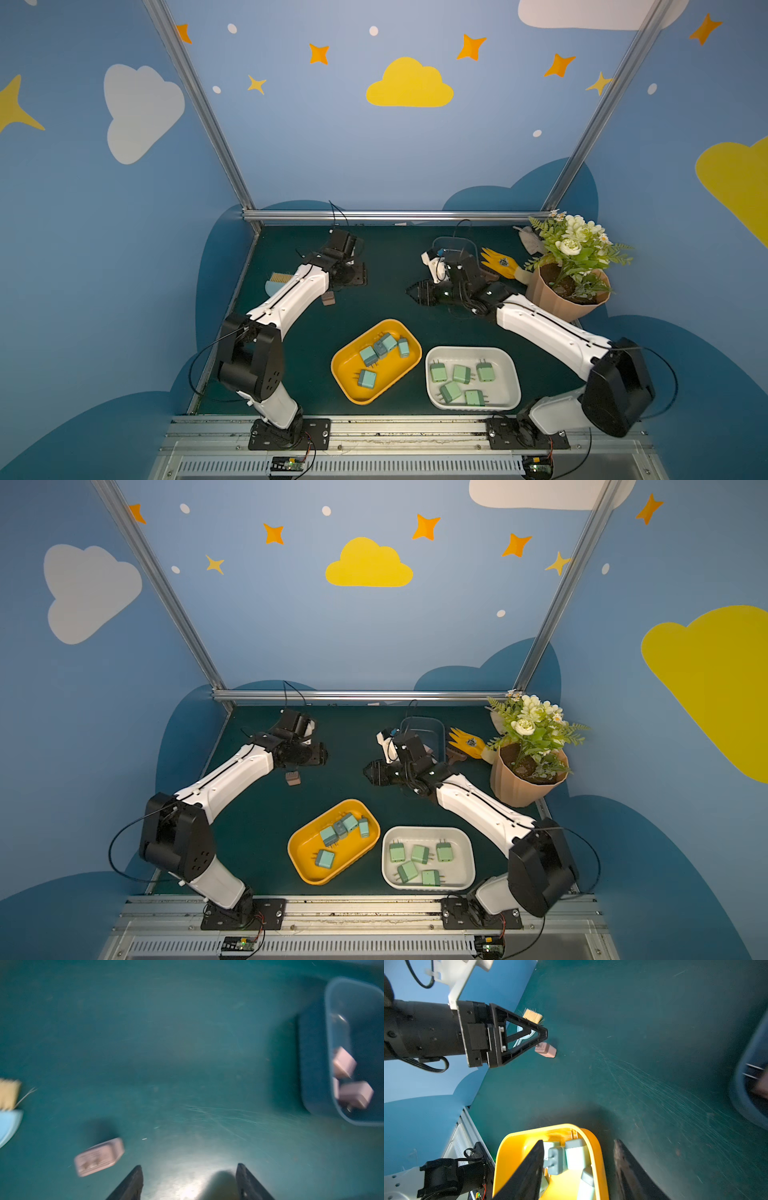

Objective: Place the plugs by color into the storage box
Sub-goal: Pick up the plug from the center of the board.

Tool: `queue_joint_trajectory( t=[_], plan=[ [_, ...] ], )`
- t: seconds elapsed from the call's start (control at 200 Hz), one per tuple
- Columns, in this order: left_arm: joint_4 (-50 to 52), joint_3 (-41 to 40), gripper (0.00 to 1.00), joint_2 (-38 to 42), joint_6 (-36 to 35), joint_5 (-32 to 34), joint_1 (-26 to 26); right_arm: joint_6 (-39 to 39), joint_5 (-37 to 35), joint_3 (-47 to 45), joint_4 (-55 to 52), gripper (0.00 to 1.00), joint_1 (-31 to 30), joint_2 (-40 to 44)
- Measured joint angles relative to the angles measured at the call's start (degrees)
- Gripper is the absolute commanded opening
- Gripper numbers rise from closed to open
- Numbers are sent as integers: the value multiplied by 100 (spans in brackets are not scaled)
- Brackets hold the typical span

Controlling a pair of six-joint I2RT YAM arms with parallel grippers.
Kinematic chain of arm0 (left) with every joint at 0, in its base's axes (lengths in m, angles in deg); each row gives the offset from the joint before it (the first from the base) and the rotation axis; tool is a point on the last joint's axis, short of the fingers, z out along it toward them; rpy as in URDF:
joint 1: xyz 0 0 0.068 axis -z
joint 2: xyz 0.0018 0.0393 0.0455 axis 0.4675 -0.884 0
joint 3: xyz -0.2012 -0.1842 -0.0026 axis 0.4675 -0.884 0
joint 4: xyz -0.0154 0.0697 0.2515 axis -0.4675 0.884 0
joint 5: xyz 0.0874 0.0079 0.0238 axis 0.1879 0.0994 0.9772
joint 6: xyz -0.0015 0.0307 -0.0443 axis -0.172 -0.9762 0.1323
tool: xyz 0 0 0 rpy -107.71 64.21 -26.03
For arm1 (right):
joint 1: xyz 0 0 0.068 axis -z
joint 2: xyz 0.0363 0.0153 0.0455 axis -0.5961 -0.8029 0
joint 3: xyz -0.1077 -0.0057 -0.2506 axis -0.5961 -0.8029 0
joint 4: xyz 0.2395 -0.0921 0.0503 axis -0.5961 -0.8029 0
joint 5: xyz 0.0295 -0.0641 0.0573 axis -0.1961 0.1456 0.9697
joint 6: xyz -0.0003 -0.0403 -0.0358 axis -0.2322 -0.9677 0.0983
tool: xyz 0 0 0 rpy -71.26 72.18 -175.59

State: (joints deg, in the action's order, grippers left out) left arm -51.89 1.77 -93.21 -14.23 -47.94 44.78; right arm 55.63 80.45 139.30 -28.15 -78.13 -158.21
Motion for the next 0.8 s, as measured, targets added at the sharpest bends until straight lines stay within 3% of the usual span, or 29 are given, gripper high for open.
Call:
queue_joint_trajectory(
  t=[0.365,0.801],
  plan=[
    [-72,-479,69,-2,-122,-76,-883,50,-28,1130,267,59,-1091,-1158],
    [-28,-402,68,-767,-474,140,-1038,136,-256,1325,341,59,-1307,-1513]
  ],
)
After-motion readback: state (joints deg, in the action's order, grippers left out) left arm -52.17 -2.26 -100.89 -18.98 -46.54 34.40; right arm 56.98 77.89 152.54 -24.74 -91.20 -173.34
